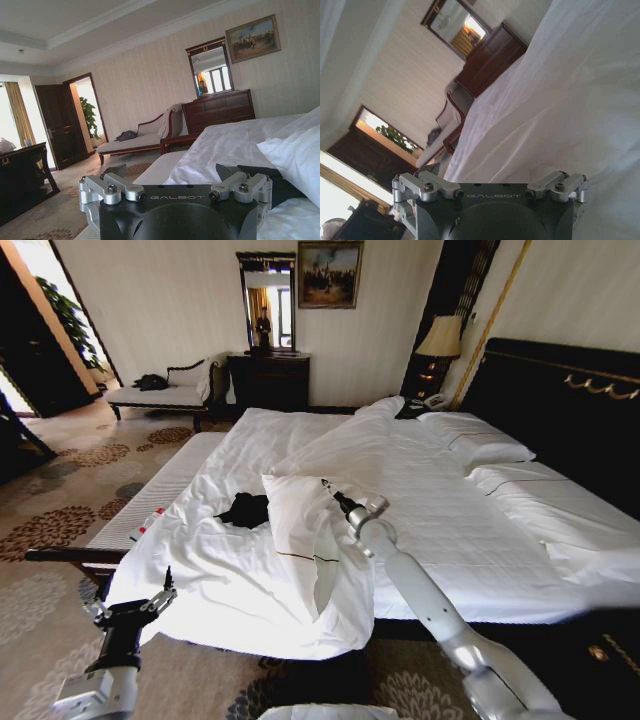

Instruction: Fold the clothes on the bed.

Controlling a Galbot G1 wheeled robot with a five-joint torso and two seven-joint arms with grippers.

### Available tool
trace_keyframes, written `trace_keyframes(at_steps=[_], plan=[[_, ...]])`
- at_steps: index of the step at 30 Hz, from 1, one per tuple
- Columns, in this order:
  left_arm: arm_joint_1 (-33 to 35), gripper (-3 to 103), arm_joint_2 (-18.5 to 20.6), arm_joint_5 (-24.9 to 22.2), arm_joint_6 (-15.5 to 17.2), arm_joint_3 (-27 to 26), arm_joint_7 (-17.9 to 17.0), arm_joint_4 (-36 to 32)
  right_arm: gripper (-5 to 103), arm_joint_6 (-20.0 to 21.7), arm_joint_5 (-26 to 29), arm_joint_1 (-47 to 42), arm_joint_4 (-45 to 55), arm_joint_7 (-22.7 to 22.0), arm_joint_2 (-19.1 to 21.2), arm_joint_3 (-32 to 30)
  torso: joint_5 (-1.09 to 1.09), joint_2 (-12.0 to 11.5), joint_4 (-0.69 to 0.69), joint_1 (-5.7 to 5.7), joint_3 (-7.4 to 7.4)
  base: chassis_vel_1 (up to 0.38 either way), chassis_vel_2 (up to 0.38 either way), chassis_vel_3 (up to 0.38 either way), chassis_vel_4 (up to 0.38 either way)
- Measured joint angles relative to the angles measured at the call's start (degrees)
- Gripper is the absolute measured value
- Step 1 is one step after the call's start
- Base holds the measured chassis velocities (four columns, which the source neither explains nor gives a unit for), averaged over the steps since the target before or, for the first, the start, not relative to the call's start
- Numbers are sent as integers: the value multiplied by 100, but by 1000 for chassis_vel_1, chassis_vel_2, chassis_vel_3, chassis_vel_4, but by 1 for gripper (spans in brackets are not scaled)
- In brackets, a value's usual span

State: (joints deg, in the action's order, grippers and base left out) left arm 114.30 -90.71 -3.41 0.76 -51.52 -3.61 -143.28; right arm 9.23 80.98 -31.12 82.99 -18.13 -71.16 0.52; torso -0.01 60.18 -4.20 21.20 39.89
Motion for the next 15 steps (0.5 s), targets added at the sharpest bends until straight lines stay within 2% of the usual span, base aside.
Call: trace_keyframes(at_steps=[4,15], plan=[[-1,100,-11,7,-3,-3,-7,0,100,309,-50,353,-290,-184,-162,212,0,0,0,0,0,0,0,0,0],[0,100,-6,25,-3,7,-14,0,100,680,-405,1068,-1187,-253,-476,577,0,0,0,-1,0,0,0,0,0]])
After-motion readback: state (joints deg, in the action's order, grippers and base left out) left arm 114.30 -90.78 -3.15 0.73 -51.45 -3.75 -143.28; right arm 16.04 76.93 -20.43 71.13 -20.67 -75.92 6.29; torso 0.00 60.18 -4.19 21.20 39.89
